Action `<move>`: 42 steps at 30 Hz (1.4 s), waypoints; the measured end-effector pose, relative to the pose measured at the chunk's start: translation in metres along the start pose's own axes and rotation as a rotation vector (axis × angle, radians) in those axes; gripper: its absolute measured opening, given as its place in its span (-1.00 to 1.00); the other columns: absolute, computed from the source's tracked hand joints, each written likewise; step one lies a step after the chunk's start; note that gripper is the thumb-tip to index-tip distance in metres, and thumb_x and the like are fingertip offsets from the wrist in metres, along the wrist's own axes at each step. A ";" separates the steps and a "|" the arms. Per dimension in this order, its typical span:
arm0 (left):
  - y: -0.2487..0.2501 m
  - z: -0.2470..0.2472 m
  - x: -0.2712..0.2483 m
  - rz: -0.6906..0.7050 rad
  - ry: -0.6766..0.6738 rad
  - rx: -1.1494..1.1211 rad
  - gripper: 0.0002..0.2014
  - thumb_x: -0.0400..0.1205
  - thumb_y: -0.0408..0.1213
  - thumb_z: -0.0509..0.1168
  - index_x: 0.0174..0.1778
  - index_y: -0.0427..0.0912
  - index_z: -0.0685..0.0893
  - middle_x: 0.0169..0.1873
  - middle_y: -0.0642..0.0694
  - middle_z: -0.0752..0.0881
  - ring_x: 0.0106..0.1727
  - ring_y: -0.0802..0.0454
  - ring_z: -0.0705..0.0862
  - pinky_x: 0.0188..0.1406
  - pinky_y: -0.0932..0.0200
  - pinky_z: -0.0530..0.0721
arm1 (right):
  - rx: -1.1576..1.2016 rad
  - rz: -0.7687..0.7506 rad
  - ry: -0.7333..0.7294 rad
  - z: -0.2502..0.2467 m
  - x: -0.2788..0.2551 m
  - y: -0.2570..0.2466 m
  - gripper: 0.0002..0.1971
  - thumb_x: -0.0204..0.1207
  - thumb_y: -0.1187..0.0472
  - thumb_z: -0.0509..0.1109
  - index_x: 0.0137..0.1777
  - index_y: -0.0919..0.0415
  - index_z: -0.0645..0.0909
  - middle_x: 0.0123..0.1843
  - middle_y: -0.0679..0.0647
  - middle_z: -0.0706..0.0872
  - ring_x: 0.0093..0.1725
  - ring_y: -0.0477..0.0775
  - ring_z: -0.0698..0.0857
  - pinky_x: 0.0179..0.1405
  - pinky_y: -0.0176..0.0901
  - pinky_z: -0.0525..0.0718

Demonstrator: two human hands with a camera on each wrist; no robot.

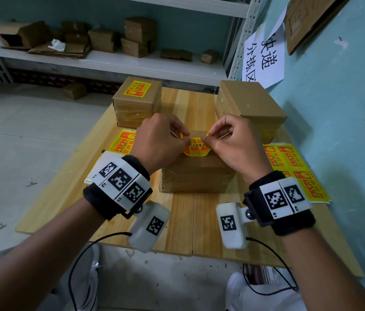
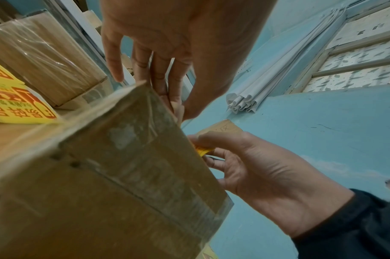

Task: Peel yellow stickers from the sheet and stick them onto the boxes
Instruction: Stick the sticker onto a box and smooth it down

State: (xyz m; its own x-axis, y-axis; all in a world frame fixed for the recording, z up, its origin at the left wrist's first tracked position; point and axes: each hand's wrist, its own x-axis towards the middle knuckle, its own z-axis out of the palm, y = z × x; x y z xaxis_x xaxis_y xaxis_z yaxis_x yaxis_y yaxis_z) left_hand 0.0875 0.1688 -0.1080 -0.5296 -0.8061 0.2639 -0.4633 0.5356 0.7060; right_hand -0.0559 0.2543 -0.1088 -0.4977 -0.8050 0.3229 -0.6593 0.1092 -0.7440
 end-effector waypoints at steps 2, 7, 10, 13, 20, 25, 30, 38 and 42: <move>-0.001 -0.001 0.000 0.002 0.003 0.007 -0.92 0.52 -0.18 0.48 -0.11 -0.03 0.77 -0.21 0.00 0.75 -0.14 0.06 0.71 -0.14 0.06 0.72 | -0.003 0.001 -0.001 0.000 0.000 0.001 -0.86 0.41 0.25 0.61 -0.14 0.19 0.69 -0.26 -0.05 0.71 -0.32 -0.26 0.64 -0.43 -0.62 0.50; -0.003 -0.002 -0.001 0.006 0.002 0.039 -0.92 0.50 -0.19 0.49 -0.11 -0.03 0.77 -0.27 0.04 0.72 -0.18 0.10 0.70 -0.29 0.24 0.60 | -0.007 0.005 -0.008 -0.001 -0.001 0.001 -0.86 0.41 0.26 0.60 -0.13 0.20 0.69 -0.24 -0.01 0.72 -0.30 -0.22 0.63 -0.45 -0.60 0.51; -0.005 -0.003 -0.002 0.010 0.004 0.060 -0.90 0.49 -0.17 0.50 -0.12 -0.02 0.77 -0.34 0.12 0.67 -0.22 0.14 0.67 -0.38 0.33 0.50 | -0.028 -0.003 -0.009 -0.001 -0.002 0.001 -0.86 0.41 0.24 0.61 -0.14 0.17 0.68 -0.24 -0.05 0.71 -0.29 -0.22 0.63 -0.44 -0.59 0.52; -0.006 -0.003 -0.003 0.023 0.004 0.078 -0.89 0.48 -0.16 0.51 -0.13 -0.02 0.76 -0.36 0.15 0.62 -0.25 0.17 0.62 -0.41 0.36 0.44 | -0.044 -0.002 -0.005 -0.001 -0.002 0.002 -0.85 0.40 0.23 0.61 -0.15 0.17 0.68 -0.25 -0.05 0.72 -0.30 -0.21 0.64 -0.44 -0.57 0.53; -0.006 -0.005 -0.004 0.035 -0.029 0.084 -0.85 0.48 -0.14 0.53 -0.11 0.00 0.72 -0.33 0.14 0.61 -0.22 0.17 0.60 -0.40 0.38 0.44 | -0.058 0.003 -0.003 -0.001 -0.002 0.005 -0.83 0.40 0.20 0.63 -0.16 0.13 0.67 -0.25 -0.05 0.72 -0.31 -0.21 0.64 -0.44 -0.56 0.52; -0.007 -0.005 -0.005 0.043 -0.030 0.072 -0.80 0.47 -0.15 0.53 -0.04 -0.03 0.72 -0.27 0.08 0.65 -0.19 0.13 0.62 -0.36 0.35 0.46 | -0.078 -0.013 0.001 -0.002 -0.003 0.007 -0.81 0.39 0.21 0.64 -0.17 0.14 0.65 -0.29 -0.08 0.68 -0.35 -0.22 0.61 -0.44 -0.59 0.51; -0.007 -0.005 -0.004 0.048 -0.023 0.074 -0.77 0.45 -0.14 0.53 -0.02 -0.03 0.71 -0.19 0.02 0.71 -0.13 0.05 0.66 -0.31 0.30 0.50 | -0.138 -0.041 0.011 -0.003 -0.005 0.008 -0.75 0.39 0.14 0.65 -0.14 0.11 0.59 -0.25 -0.08 0.67 -0.30 -0.21 0.61 -0.42 -0.57 0.50; -0.006 -0.003 -0.006 0.039 -0.020 0.092 -0.66 0.47 -0.09 0.53 0.11 -0.05 0.65 -0.09 0.01 0.68 -0.03 0.05 0.65 -0.35 0.38 0.45 | -0.187 0.005 0.007 -0.002 -0.002 0.012 -0.48 0.40 0.05 0.63 0.27 0.07 0.47 0.26 0.04 0.47 0.20 -0.07 0.50 -0.14 -0.58 0.39; -0.010 -0.003 -0.004 -0.004 -0.011 0.103 -0.46 0.39 0.01 0.57 0.26 0.01 0.57 0.21 -0.07 0.54 0.21 -0.01 0.56 -0.03 0.20 0.53 | -0.149 0.013 -0.030 0.004 -0.003 0.010 -0.43 0.43 0.04 0.60 0.36 0.06 0.42 0.36 0.06 0.49 0.23 -0.07 0.48 -0.03 -0.40 0.42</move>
State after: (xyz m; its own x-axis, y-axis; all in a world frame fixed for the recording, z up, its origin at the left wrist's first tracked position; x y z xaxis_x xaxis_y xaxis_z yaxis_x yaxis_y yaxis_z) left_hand 0.0965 0.1653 -0.1137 -0.5350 -0.8058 0.2537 -0.5359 0.5559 0.6355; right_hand -0.0590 0.2559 -0.1198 -0.4915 -0.8196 0.2944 -0.7300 0.2033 -0.6525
